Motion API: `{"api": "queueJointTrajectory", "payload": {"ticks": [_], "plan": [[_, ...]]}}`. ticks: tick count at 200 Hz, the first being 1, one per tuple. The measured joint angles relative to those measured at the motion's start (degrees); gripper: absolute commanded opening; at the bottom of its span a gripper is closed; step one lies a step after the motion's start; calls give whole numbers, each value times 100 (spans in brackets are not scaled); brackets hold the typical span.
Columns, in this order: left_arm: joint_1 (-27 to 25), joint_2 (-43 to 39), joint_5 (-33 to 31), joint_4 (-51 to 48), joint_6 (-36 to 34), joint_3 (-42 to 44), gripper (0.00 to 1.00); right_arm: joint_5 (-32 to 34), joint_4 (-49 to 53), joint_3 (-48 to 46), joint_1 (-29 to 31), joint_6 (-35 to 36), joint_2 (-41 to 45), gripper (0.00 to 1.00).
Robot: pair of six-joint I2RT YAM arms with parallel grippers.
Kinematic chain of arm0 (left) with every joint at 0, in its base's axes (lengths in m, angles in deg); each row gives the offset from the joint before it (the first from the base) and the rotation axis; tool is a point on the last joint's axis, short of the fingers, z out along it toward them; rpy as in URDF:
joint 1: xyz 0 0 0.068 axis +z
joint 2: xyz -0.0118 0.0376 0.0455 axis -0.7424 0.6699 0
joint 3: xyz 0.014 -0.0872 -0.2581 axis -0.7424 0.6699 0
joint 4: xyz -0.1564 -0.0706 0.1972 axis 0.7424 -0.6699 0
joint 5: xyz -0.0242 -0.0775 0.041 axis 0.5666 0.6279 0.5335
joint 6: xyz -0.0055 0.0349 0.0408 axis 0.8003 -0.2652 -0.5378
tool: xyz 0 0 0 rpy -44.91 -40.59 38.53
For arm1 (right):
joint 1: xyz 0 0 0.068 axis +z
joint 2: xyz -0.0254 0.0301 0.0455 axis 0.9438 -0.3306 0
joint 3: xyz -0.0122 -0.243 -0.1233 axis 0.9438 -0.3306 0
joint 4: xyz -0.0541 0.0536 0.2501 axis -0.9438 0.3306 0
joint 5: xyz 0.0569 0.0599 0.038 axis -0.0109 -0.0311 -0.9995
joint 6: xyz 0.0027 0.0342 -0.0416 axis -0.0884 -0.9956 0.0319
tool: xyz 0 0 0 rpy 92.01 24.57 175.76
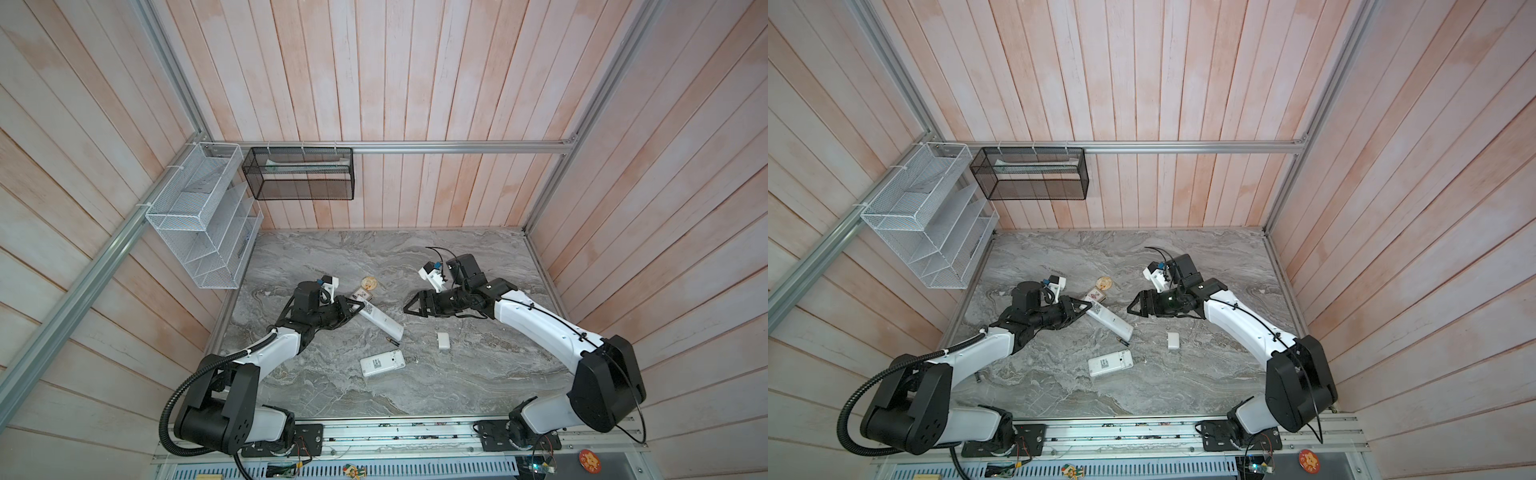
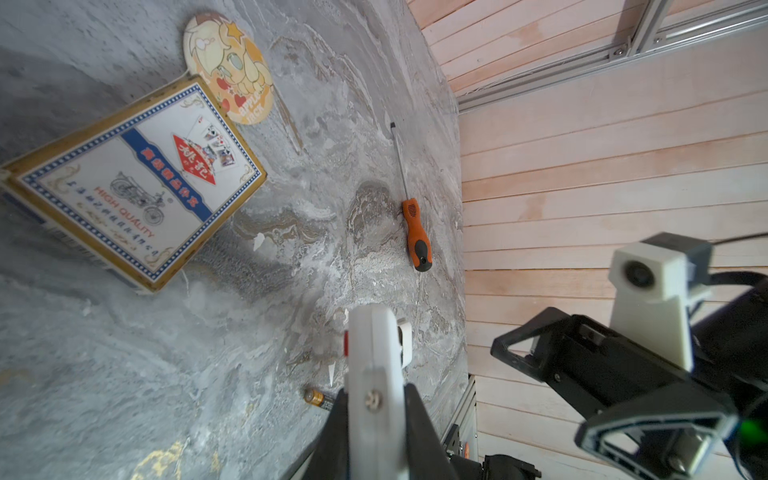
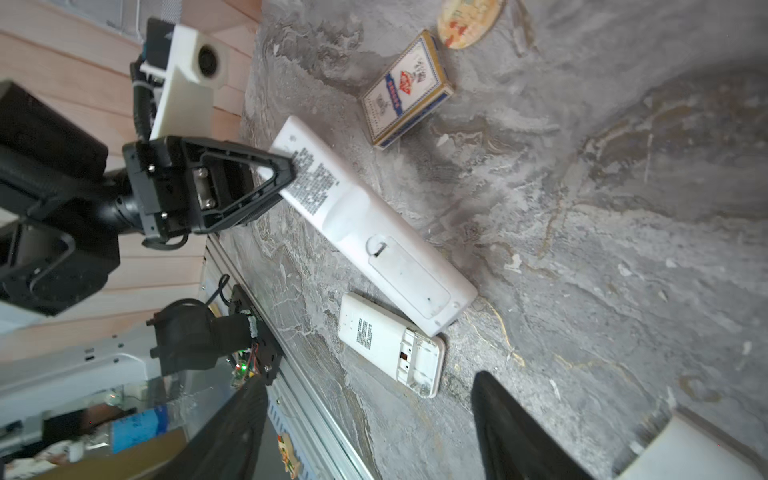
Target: Unload the batteries from the remote control
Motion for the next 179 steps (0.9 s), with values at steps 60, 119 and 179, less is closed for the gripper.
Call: {"api": "queueJointTrajectory", "payload": {"ticks": [60,119,179], "plan": [[0,-2,461,20,131,-337,7,586,-317,138,448,2629,-251,83],[-7,-122,844,-17,234,-446,7,793,-107,581,643,3593,-1128,78],[-11,-269,824,-35,232,-455,8,944,79,855,787,3727,-1394,55]]}}
